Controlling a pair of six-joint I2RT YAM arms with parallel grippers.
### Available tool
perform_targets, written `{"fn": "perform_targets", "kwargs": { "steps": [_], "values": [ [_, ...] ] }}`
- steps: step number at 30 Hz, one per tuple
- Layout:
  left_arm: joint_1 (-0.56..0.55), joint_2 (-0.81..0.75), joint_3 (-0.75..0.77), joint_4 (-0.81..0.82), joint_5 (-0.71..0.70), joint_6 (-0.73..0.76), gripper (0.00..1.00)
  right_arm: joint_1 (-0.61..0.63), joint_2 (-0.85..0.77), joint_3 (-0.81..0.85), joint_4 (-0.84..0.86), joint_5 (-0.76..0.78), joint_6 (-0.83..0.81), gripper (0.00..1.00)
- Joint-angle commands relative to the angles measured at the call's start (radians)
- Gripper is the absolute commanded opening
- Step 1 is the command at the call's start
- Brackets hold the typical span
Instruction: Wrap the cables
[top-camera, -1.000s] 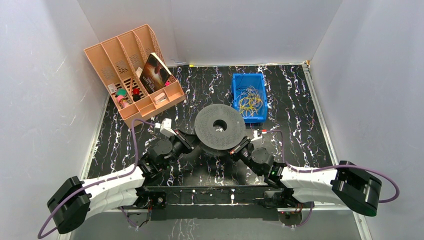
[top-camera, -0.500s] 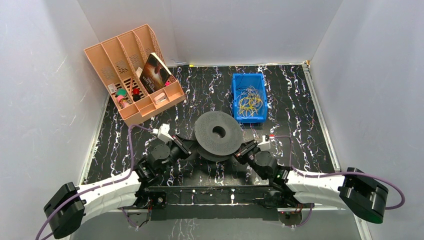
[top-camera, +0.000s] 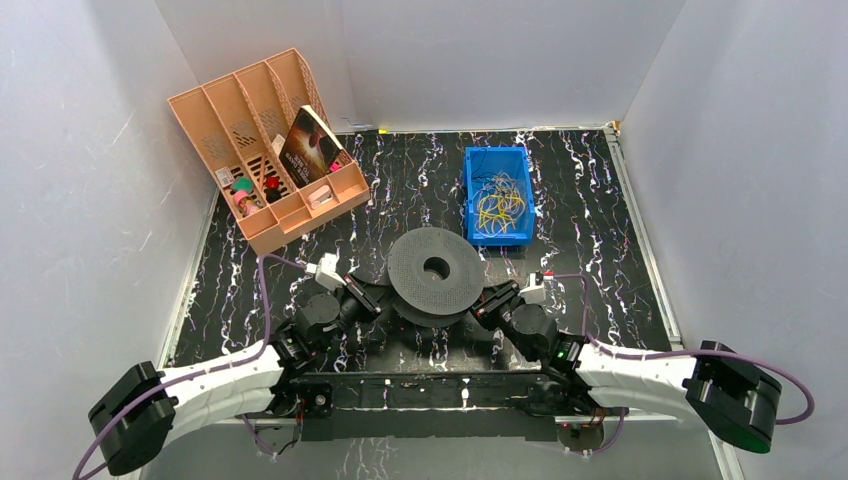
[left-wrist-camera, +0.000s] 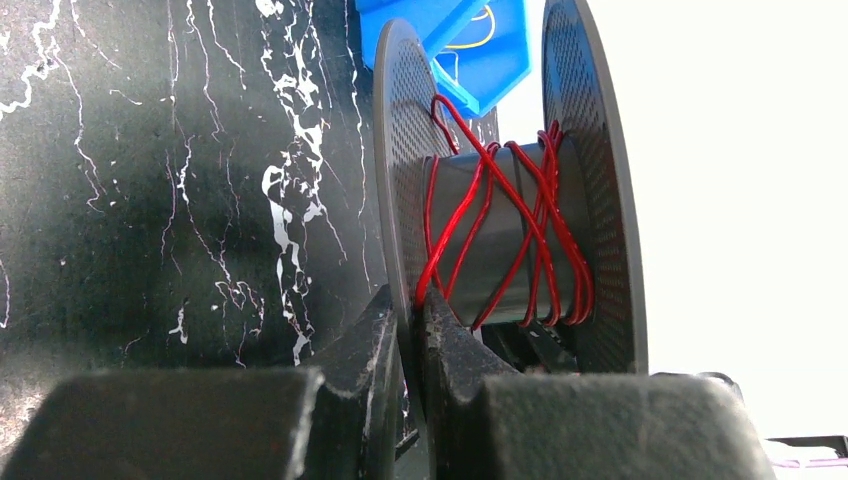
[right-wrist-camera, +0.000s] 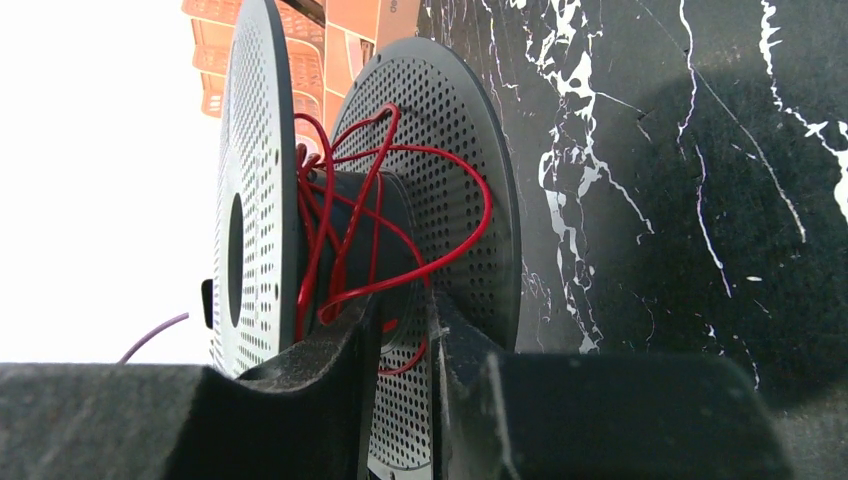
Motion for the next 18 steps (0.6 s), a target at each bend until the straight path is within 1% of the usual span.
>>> {"fn": "perform_targets", "kwargs": {
  "steps": [1,6,11,14,18],
  "values": [
    [-0.009,-0.020,-0.029,0.016,0.054,0.037,0.00,-0.001,-0.048,0.009,0.109,0.022,0.010,0.31],
    [0.005,-0.046,-0.039,0.025,0.038,0.035,0.00,-0.001,-0.108,0.009,0.054,0.020,0.010,0.33],
    [0.034,-0.071,-0.040,0.026,0.031,0.043,0.00,-0.002,-0.192,0.025,-0.040,0.012,-0.018,0.34],
    [0.068,-0.087,-0.031,0.012,0.044,0.051,0.00,-0.001,-0.243,0.032,-0.101,-0.004,-0.034,0.35],
    [0.130,-0.128,-0.012,-0.016,0.064,0.073,0.00,-0.001,-0.331,0.036,-0.202,-0.020,-0.062,0.40]
  ]
}}
